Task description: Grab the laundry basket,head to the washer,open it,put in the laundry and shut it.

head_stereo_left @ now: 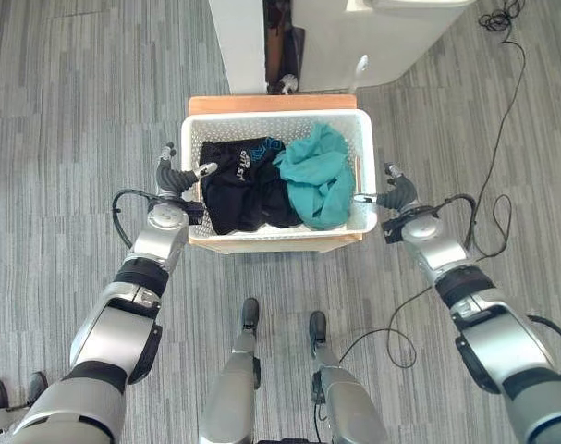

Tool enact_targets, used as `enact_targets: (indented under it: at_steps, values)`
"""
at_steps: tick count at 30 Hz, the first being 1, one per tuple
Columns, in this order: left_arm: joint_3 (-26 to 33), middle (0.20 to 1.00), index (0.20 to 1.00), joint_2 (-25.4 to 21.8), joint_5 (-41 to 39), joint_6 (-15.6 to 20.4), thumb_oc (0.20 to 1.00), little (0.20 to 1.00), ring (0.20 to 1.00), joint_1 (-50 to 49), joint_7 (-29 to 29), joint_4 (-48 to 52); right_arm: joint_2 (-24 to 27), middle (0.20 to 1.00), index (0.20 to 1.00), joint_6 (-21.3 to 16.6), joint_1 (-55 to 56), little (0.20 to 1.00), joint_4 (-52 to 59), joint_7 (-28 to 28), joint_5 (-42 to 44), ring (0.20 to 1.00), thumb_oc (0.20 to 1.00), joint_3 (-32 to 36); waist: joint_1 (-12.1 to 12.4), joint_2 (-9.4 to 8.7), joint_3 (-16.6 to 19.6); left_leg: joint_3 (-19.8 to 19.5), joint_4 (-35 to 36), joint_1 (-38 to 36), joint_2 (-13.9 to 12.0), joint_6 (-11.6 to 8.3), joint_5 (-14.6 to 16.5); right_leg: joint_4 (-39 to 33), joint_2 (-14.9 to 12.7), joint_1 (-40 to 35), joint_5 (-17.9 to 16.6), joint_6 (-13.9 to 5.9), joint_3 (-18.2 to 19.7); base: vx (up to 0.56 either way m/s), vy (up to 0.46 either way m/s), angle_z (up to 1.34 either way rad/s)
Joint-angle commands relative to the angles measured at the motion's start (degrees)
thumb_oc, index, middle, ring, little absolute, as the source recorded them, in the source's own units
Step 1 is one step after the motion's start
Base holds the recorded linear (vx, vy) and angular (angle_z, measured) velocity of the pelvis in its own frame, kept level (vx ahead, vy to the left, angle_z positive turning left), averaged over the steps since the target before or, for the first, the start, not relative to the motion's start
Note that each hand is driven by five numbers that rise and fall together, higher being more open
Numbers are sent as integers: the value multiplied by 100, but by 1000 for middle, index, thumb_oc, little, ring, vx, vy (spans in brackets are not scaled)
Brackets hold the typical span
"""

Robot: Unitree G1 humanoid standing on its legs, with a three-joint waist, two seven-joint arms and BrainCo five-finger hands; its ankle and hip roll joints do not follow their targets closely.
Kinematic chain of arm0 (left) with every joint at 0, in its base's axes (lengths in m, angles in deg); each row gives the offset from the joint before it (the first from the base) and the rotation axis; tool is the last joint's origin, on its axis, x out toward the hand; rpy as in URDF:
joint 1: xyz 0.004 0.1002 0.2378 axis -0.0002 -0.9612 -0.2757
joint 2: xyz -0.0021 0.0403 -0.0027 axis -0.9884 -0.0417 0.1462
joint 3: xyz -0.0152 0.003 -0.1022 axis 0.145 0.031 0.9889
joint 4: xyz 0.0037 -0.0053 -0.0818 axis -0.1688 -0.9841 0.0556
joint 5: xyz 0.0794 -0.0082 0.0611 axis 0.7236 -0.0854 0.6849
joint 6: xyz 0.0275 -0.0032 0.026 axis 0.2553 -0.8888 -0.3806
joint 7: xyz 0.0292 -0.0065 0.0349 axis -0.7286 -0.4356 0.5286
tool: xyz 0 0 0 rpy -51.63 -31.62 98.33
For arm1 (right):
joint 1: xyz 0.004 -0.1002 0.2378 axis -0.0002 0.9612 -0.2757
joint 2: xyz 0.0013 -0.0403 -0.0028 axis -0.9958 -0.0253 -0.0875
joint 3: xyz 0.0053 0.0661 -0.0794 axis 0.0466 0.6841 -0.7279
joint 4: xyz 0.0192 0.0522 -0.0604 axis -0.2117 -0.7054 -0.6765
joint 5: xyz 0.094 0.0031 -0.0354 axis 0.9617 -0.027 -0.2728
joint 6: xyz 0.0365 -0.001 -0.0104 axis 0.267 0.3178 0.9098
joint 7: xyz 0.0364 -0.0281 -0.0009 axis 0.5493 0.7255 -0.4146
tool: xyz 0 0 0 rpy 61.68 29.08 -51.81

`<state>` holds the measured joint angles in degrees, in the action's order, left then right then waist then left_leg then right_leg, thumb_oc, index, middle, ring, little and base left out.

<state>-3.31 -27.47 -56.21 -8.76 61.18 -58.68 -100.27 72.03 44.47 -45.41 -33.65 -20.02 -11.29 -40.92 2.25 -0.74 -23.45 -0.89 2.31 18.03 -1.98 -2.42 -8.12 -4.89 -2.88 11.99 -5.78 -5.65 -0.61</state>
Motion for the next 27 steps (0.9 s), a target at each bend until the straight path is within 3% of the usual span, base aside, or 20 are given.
enact_targets:
  at_steps: [1,6,11,18,27]
  values:
    - [63,1000,1000,-103,-4,257,1000,1000,1000,93,224,193,102,1000,1000,-370,-193,1000,49,135,262,1000,1000,63,77,-83,258,101,-498,180,-138,-86,436,482,-599,444,15,-174,-89,29,1,5]
    - [502,1000,1000,-275,199,463,1000,1000,1000,-13,660,1070,102,1000,1000,-454,53,1000,225,188,121,1000,1000,199,90,-97,294,61,-524,177,-123,-84,489,522,-605,432,64,-171,-93,6,-2,0]
    - [639,1000,1000,-404,278,535,1000,1000,1000,19,852,1273,126,1000,1000,-499,88,1000,202,151,103,1000,1000,209,104,-111,318,45,-571,193,-114,-75,531,544,-609,448,79,-177,-117,0,0,0]
    - [341,1000,1000,-456,475,286,1000,1000,1000,205,700,735,199,1000,1000,-522,0,1000,266,192,137,1000,1000,226,62,-90,276,38,-600,242,-104,-61,533,625,-617,518,106,-174,-115,0,0,0]
    - [-377,1000,1000,-51,-134,41,1000,1000,1000,573,4,-791,201,1000,1000,-482,-445,1000,164,298,431,1000,1000,86,29,-23,88,26,-619,327,-91,-44,475,643,-613,615,67,-173,-139,0,0,0]
